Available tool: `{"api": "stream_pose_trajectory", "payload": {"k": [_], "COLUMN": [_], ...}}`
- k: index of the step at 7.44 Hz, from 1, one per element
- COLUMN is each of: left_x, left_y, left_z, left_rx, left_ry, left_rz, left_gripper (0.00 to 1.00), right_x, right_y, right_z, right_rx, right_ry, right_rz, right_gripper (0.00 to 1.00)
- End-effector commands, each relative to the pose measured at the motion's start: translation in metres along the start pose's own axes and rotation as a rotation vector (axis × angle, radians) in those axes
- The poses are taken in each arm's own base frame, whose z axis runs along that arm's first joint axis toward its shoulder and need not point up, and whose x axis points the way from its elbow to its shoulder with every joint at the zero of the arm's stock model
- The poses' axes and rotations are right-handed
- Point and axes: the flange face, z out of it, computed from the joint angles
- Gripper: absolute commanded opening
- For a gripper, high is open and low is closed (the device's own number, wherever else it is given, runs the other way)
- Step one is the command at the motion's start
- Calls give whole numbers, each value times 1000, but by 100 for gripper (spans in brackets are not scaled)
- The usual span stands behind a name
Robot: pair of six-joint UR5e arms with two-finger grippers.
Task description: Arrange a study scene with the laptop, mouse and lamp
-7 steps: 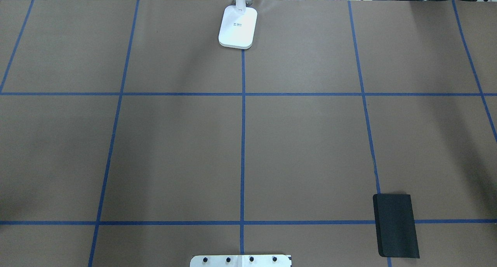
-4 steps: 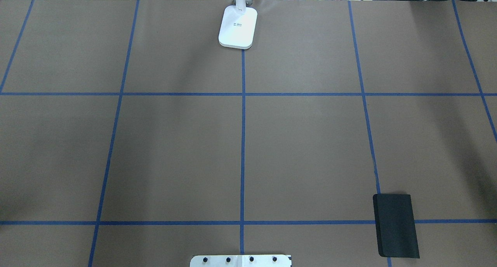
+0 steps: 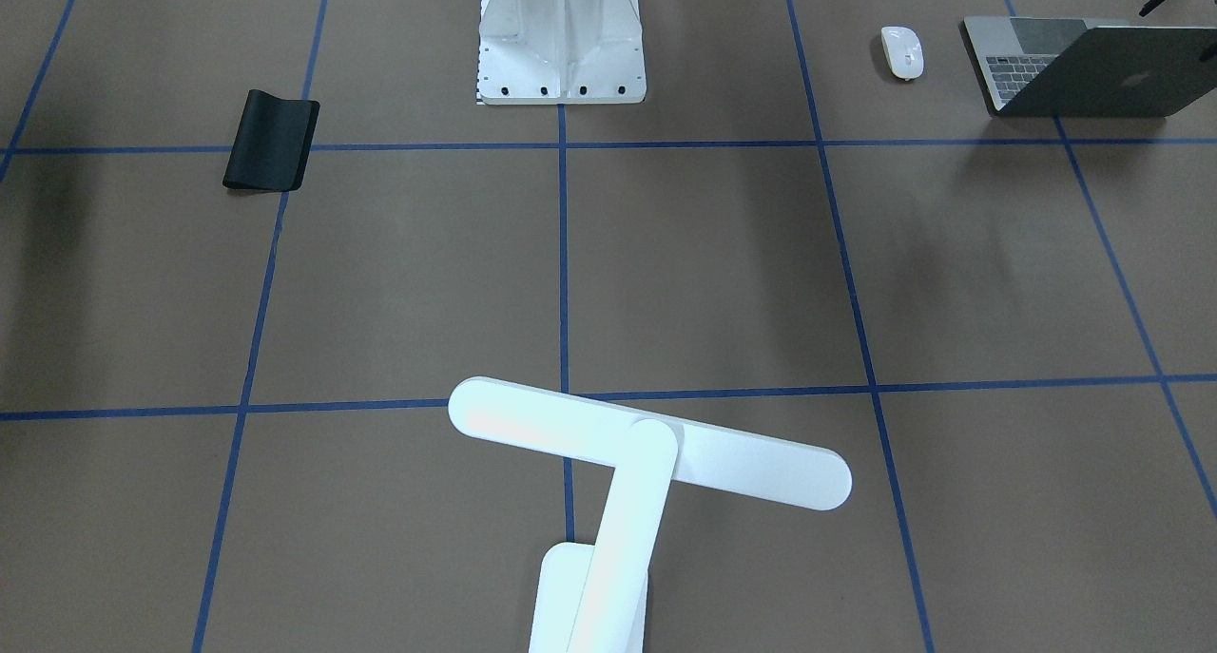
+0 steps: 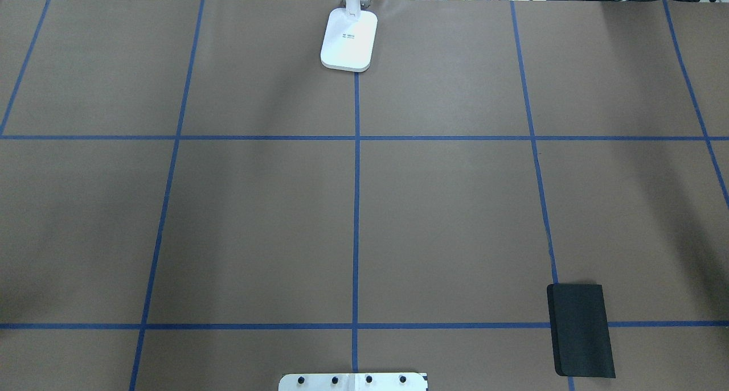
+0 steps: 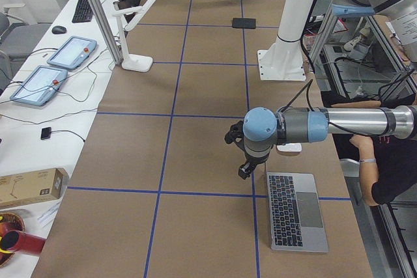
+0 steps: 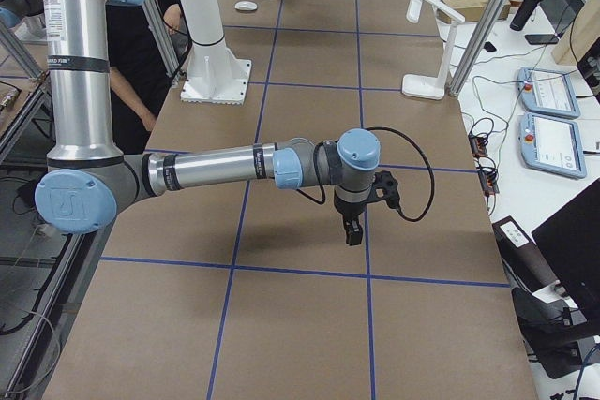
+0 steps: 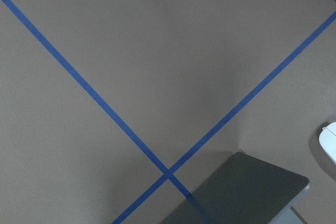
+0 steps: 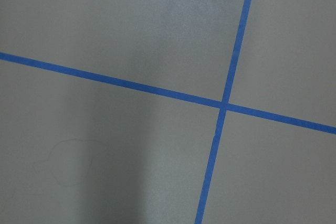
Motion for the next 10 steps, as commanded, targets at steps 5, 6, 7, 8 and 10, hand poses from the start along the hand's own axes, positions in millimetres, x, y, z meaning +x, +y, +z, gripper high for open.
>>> {"api": "stream_pose_trajectory", "payload": {"k": [5,6,7,8,10], "left_x": [3,2,2,1,-2], "left_y": [-7,-6,-6,-4,0], "left_z": [16,16,17,18,23], "left_rx": [-47,-48,-48,-49,-54], "left_ry": [44,46,47,51,60], "left_rz": [189,211,240,271,327], "left_gripper": [99,99,99,99,98], "right_x": [-1,-2,-2,-3,-7], "right_y": [0,-1,-1,-2,-6], "right_z": [1,1,1,1,1], "right_rx": [-3,-1,-2,-1,0], "right_ry": [1,-1,-1,0,0], "right_rz": [-4,-4,-5,-7,-16], "right_gripper": [100,100,100,100,100]}}
